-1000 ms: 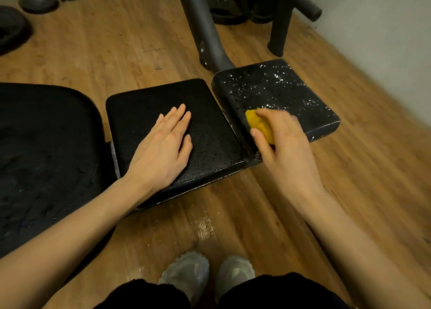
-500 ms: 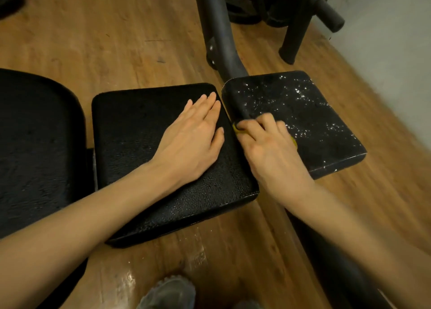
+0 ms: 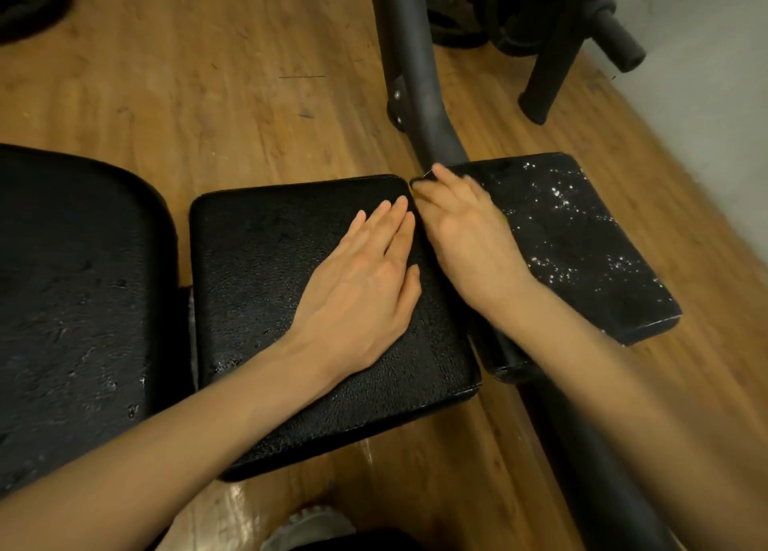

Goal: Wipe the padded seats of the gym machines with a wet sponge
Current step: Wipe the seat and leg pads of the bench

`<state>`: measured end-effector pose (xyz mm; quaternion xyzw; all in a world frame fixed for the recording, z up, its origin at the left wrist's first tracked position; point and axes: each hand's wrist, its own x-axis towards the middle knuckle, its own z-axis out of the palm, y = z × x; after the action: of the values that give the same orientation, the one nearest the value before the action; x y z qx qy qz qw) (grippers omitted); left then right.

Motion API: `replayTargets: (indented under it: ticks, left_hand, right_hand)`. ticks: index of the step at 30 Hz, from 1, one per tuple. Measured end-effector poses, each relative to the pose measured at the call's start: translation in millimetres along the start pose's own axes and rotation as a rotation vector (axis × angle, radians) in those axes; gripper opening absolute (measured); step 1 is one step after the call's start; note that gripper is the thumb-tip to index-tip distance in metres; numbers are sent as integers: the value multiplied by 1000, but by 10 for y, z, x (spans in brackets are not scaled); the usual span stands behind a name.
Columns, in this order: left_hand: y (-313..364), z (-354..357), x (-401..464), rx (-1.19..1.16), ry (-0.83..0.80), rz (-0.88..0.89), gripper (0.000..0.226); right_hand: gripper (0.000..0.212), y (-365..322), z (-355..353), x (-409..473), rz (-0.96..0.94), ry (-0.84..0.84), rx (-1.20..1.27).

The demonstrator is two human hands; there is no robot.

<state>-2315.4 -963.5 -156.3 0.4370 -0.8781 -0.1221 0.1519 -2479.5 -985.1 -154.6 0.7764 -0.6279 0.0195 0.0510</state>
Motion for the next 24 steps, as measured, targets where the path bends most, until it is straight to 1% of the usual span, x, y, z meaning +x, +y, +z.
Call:
replayTargets:
  ticks: [2, 3, 4, 6, 8, 10, 11, 13, 15, 17, 18, 20, 22, 24]
  left_hand:
    - [-10, 0, 3, -7, -4, 5, 62]
    - [-18, 0, 8, -8, -5, 9, 62]
    - [-18, 0, 8, -10, -8, 13, 62]
    - [-22, 3, 11, -13, -7, 17, 63]
    - [-25, 5, 8, -16, 0, 12, 64]
    - [-13, -2, -1, -17, 13, 8, 61]
    - [-9, -3, -4, -19, 13, 11, 59]
    - [-8, -4, 4, -24, 2, 16, 57]
    - [-2, -12, -2, -15, 1, 15, 58]
    - [-2, -17, 5, -13, -11, 13, 58]
    - [-4, -20, 6, -16, -21, 12, 58]
    - [-8, -16, 8, -16, -25, 8, 58]
    - [-5, -8, 10, -14, -22, 3, 58]
    - [7, -17, 10, -13, -36, 25, 58]
  right_hand:
    - [33, 104, 38, 361, -3, -24, 22]
    - [31, 133, 61, 366, -8, -9, 22]
    - [31, 122, 65, 226, -5, 28, 10]
    - [37, 1, 16, -321, 16, 108, 32]
    - [40, -179, -70, -924, 45, 111, 89]
    - [41, -225, -90, -1202, 38, 117, 66]
    - [40, -193, -88, -1143, 26, 110, 29]
    - [43, -138, -99, -752, 21, 57, -17]
    - [47, -92, -102, -304, 39, -8, -17]
    - [47, -71, -77, -156, 78, -34, -10]
    - [46, -79, -62, -257, 88, -9, -15]
    - [43, -153, -19, -713, 97, 113, -19]
    - [39, -247, 31, -1192, 126, 232, 64]
    - [38, -264, 114, -1468, 120, 315, 126]
